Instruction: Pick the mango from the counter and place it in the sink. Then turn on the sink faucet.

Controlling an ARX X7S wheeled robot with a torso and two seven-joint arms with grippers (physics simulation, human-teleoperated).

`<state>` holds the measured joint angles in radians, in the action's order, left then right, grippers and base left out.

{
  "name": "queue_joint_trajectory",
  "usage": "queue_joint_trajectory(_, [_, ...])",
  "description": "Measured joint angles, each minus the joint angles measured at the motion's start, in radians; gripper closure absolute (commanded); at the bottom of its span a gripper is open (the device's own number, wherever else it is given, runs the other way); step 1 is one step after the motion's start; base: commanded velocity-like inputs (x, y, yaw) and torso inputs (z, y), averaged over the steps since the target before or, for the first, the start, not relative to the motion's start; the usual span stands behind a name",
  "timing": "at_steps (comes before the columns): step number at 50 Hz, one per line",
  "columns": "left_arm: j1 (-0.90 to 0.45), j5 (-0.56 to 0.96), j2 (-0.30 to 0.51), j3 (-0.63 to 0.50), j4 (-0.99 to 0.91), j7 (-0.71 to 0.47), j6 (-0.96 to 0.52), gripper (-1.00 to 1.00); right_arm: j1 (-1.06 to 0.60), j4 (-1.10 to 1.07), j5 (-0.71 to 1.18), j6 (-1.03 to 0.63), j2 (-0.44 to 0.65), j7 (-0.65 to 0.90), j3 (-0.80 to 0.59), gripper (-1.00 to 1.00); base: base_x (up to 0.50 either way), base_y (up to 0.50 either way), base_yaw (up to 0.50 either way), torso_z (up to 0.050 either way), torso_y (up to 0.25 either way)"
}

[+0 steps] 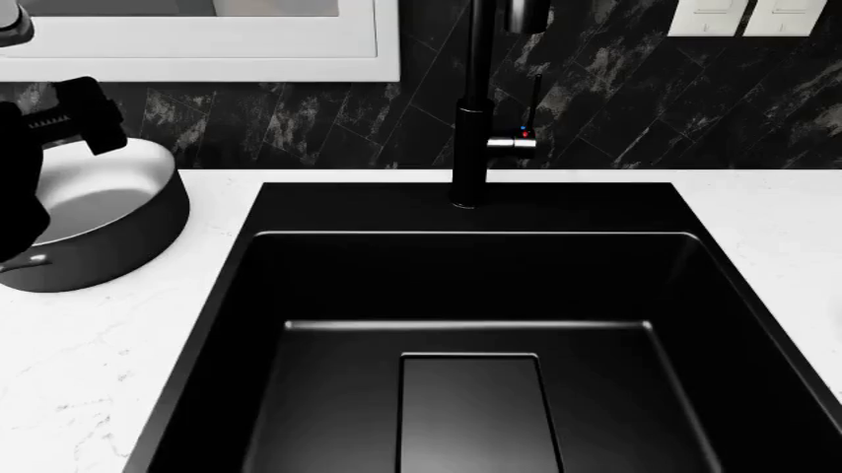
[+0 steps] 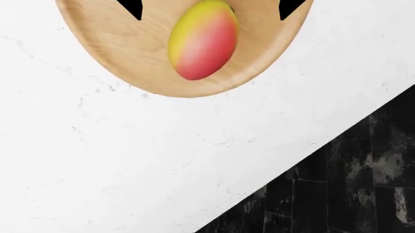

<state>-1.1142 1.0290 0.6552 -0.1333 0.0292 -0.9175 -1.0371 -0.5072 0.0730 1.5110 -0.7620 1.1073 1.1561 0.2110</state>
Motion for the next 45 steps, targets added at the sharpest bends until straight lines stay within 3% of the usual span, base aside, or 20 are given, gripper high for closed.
queue_joint_trajectory(45, [0.006,-0.006,-0.006,-0.012,0.014,0.009,0.014,-1.0,-0.296,0.287,-0.171,-0.005,-0.077,-0.068,-0.216,-1.0,0.0,0.0,0.0,0.0,0.0])
